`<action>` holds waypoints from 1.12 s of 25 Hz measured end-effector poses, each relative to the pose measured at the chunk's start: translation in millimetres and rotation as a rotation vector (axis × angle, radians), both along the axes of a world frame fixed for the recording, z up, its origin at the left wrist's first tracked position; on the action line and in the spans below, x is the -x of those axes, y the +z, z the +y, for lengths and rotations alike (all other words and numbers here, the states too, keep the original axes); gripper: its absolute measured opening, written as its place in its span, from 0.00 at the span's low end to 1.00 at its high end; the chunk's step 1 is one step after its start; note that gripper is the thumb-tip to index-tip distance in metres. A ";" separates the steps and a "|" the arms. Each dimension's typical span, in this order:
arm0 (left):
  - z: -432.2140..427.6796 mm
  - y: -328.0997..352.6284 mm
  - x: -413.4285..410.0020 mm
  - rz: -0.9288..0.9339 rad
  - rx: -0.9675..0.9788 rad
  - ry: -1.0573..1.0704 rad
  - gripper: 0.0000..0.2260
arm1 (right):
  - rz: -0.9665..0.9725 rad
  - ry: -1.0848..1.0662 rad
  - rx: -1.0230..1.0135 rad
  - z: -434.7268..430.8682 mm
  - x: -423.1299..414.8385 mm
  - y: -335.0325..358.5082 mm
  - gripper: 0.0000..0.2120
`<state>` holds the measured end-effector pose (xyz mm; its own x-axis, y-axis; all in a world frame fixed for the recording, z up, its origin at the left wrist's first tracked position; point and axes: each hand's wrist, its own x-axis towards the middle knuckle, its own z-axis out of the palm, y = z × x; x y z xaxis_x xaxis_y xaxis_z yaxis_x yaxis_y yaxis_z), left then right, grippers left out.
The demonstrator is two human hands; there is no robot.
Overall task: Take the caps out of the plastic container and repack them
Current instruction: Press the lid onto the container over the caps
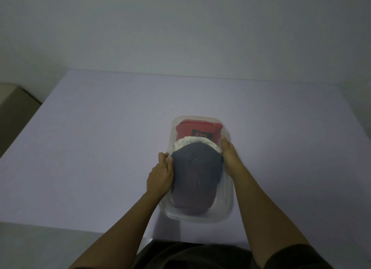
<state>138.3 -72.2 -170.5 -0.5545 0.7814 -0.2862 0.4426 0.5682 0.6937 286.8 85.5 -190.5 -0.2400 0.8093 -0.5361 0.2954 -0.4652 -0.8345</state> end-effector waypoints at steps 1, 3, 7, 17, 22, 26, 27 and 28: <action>2.6 0.7 2.3 -0.027 0.003 0.017 0.18 | 0.018 0.019 0.034 0.9 -1.2 -0.1 0.33; 9.2 1.5 10.6 -0.116 0.000 0.025 0.22 | 0.030 0.020 0.059 2.5 -1.9 -1.7 0.32; 29.8 4.1 19.5 -0.112 0.012 -0.045 0.25 | -0.020 -0.006 0.042 7.2 2.1 1.0 0.30; 70.2 9.9 43.0 -0.101 0.084 0.032 0.11 | -0.134 -0.047 -0.134 31.4 23.4 12.2 0.23; 92.1 8.5 49.8 -0.320 0.040 0.027 0.23 | -0.134 -0.035 -0.114 34.2 26.8 10.8 0.26; 104.9 10.1 48.2 -0.219 0.068 0.080 0.22 | -0.182 0.003 -0.098 38.3 26.5 8.0 0.32; 107.0 9.9 48.9 -0.202 0.086 0.074 0.22 | -0.200 -0.009 -0.087 39.3 26.3 7.6 0.33; 107.9 8.5 50.0 -0.186 0.100 0.064 0.22 | -0.214 -0.025 -0.081 39.2 26.4 8.6 0.33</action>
<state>88.4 35.7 -162.0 -0.5327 0.7090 -0.4621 0.2733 0.6608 0.6990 260.4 124.7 -182.0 -0.1072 0.8559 -0.5059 0.4592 -0.4086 -0.7887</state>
